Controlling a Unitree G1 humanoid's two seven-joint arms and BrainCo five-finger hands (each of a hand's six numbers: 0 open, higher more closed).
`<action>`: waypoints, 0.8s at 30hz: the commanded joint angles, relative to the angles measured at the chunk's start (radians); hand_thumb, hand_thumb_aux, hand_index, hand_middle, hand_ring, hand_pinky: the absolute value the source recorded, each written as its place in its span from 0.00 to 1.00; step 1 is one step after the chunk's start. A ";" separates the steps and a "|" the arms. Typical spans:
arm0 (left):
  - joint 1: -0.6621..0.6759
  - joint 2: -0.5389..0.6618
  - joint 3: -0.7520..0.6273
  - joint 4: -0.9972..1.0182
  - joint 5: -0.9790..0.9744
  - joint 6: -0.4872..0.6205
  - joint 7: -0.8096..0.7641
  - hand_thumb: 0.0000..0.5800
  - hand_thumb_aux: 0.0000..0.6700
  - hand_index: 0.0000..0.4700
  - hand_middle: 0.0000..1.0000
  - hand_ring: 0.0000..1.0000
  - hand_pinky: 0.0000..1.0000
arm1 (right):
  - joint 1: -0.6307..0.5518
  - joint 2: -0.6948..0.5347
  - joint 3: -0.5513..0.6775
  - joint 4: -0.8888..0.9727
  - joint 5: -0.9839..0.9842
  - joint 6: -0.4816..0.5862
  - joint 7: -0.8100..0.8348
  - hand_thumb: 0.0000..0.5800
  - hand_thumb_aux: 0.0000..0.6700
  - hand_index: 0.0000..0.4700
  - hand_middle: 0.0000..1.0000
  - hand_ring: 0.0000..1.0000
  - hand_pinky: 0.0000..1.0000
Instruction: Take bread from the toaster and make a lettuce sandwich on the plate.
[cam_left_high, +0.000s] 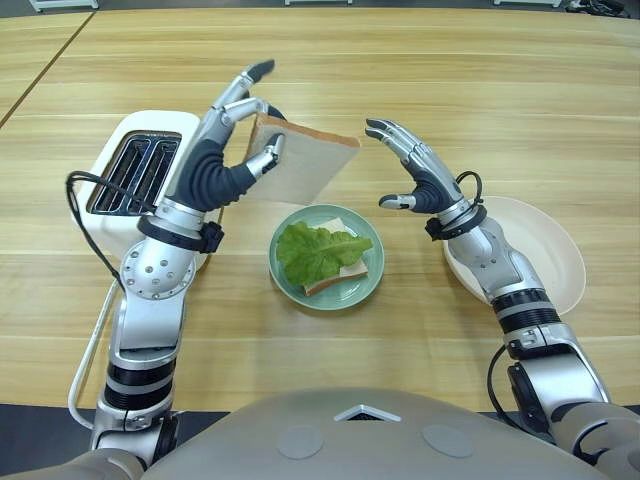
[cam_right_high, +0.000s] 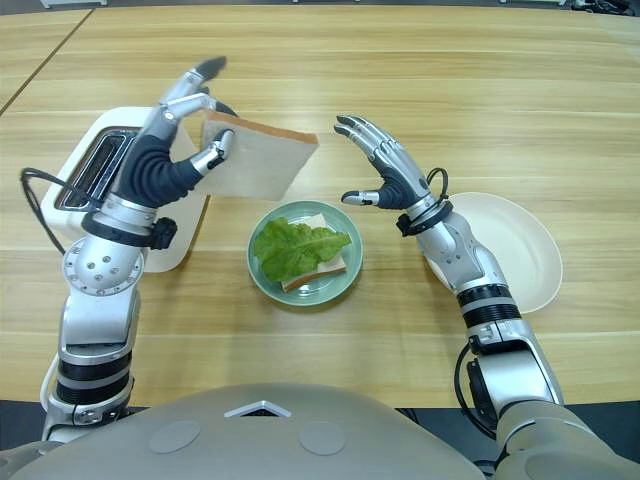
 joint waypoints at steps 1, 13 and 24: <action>0.028 -0.031 -0.048 0.090 -0.123 0.069 -0.076 1.00 1.00 1.00 0.00 0.00 0.00 | -0.030 0.017 -0.005 0.043 0.088 0.016 0.058 0.00 0.00 0.00 0.00 0.00 0.00; 0.016 -0.036 -0.042 0.126 -0.366 0.324 -0.180 1.00 1.00 1.00 0.00 0.00 0.00 | -0.110 0.015 -0.032 0.179 0.226 0.010 0.178 0.00 0.00 0.00 0.00 0.00 0.00; -0.048 0.069 -0.054 0.105 -0.425 0.490 -0.250 1.00 1.00 1.00 0.00 0.00 0.00 | -0.109 0.023 -0.024 0.187 0.193 0.000 0.169 0.00 0.00 0.00 0.00 0.00 0.00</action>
